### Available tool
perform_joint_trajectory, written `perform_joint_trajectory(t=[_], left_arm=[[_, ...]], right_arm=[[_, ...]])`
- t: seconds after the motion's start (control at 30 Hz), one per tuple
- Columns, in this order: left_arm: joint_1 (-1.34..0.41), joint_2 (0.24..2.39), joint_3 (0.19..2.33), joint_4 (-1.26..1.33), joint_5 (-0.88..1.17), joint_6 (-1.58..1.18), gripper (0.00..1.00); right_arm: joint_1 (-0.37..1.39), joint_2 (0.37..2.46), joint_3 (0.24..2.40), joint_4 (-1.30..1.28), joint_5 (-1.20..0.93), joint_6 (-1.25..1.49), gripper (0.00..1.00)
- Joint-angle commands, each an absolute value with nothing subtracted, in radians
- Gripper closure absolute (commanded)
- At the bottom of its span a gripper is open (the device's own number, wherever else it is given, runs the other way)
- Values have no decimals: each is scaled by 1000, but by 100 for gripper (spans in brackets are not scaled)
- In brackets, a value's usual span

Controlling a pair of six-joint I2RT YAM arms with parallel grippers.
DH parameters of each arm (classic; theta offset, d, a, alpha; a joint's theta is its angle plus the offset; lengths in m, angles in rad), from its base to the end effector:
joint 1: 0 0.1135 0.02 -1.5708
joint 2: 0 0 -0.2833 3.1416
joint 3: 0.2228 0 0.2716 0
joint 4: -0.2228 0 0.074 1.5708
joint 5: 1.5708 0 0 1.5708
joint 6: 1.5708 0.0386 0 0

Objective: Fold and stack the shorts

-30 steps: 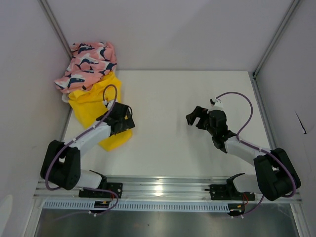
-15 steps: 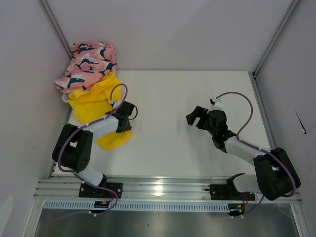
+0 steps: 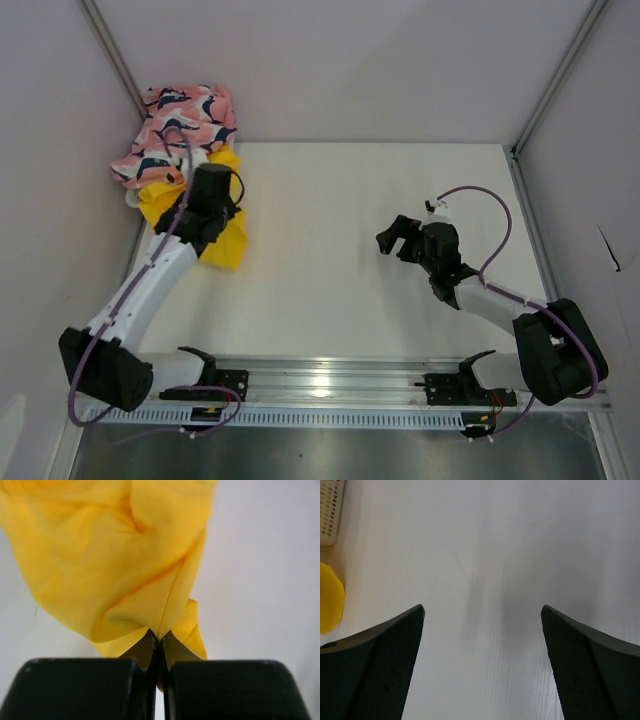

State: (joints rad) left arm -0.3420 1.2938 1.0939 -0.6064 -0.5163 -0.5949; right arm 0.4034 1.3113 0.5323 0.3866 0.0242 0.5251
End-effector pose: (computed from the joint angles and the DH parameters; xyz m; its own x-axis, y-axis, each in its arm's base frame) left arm 0.2782 -0.0788 0.3146 -0.5462 -0.3229 -0.7729 -0.4061 0.9091 -0.0928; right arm 0.2597 0.1098 0.2009 -0.4907 0.3354 -0.8041 -0.1454 0.8784 0.4552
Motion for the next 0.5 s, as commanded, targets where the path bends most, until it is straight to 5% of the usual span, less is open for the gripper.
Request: perform_joint_trajectory(t=[0.0,0.13,0.2,0.3,0.47], left_arm=[[-316,1160,1314,-595,-523,-600,100],[-314,1189,1645,-574,-496,-500,100],[-314,1132,1750,-422,-308,-410,100],[-318,1036,1790,-261,-93,-393,100],[-318,901,1740,-140,-12,-454,100]], right_arm=[[399,1319,569,411,12,531,1],[397,1307,565,406,12,531,0],[396,1304,561,410,14,529,1],[396,1315,569,411,12,529,0],[396,1321,574,406,14,528,1]])
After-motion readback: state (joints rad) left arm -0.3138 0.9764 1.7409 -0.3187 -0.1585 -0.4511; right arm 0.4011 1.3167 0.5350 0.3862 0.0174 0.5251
